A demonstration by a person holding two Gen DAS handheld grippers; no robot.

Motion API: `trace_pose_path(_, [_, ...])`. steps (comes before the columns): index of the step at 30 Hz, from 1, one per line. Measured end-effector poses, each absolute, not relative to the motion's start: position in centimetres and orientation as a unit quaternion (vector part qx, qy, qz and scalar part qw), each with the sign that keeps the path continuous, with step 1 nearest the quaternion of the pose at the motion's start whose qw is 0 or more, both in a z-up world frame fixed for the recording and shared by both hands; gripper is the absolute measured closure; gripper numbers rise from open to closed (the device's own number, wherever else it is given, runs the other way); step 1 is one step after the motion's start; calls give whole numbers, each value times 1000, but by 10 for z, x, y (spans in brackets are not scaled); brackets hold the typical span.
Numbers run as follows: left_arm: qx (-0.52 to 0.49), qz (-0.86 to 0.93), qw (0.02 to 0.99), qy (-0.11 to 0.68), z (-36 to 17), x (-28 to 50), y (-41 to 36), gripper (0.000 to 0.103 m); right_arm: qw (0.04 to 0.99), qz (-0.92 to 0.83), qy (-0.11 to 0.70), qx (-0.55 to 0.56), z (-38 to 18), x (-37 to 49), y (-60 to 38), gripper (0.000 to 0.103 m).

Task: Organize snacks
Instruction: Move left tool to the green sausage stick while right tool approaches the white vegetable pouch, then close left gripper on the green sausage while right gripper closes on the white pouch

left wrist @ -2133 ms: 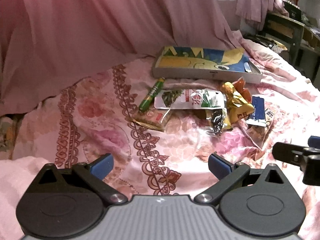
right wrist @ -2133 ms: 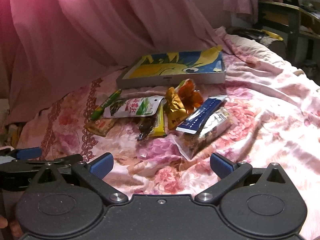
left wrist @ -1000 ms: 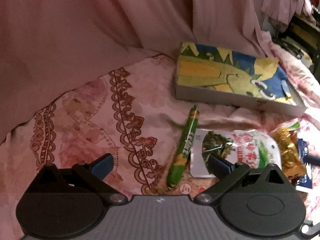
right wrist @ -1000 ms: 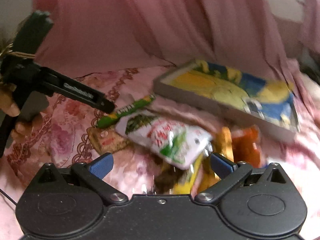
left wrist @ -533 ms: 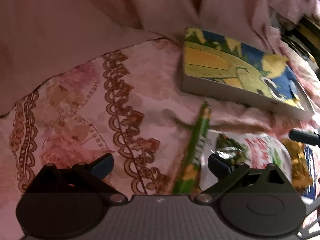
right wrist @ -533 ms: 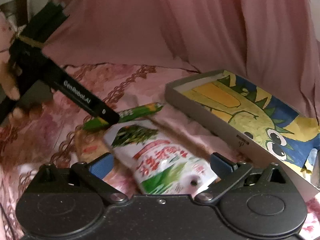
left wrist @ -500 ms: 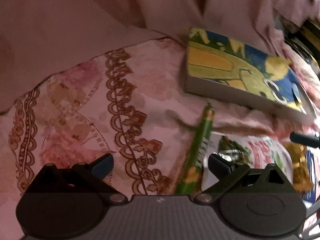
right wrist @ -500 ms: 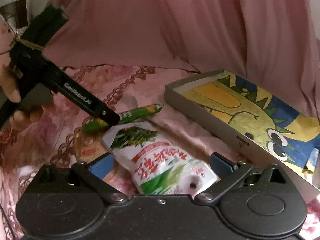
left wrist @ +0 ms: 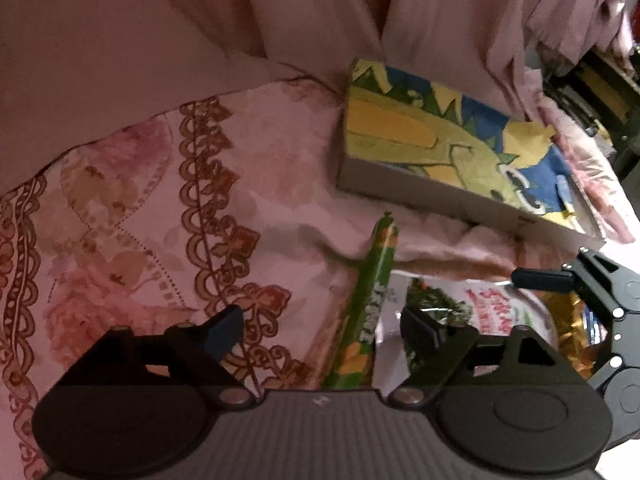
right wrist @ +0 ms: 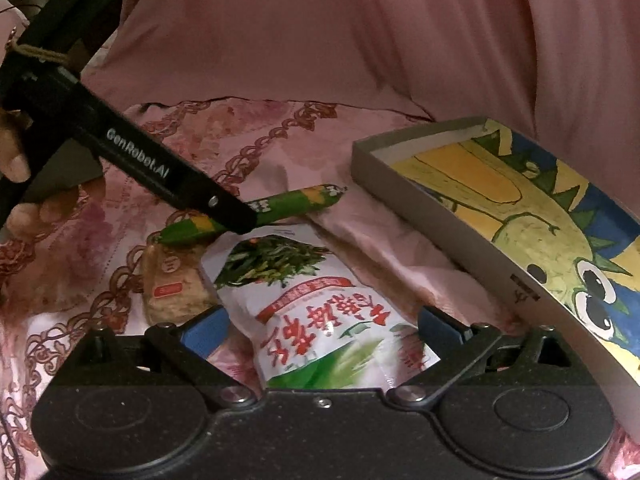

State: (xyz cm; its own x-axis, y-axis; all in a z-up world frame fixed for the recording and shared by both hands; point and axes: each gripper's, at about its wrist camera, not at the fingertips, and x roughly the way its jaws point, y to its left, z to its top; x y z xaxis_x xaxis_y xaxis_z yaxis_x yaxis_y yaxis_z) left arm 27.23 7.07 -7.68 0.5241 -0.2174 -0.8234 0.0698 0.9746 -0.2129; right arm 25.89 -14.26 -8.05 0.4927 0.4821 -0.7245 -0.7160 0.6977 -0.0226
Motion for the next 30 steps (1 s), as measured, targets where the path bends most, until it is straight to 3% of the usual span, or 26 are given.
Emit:
trace_pose_path(12, [-83, -98, 865, 485, -79, 271, 70, 41, 839, 360, 355, -200, -82, 253, -132, 14])
trace_pose_path(19, [-97, -120, 860, 487, -81, 274, 67, 64, 842, 353, 355, -201, -83, 250, -129, 19])
trace_pose_path(30, [-110, -112, 857, 490, -76, 272, 70, 74, 836, 343, 356, -238, -85, 242, -122, 22])
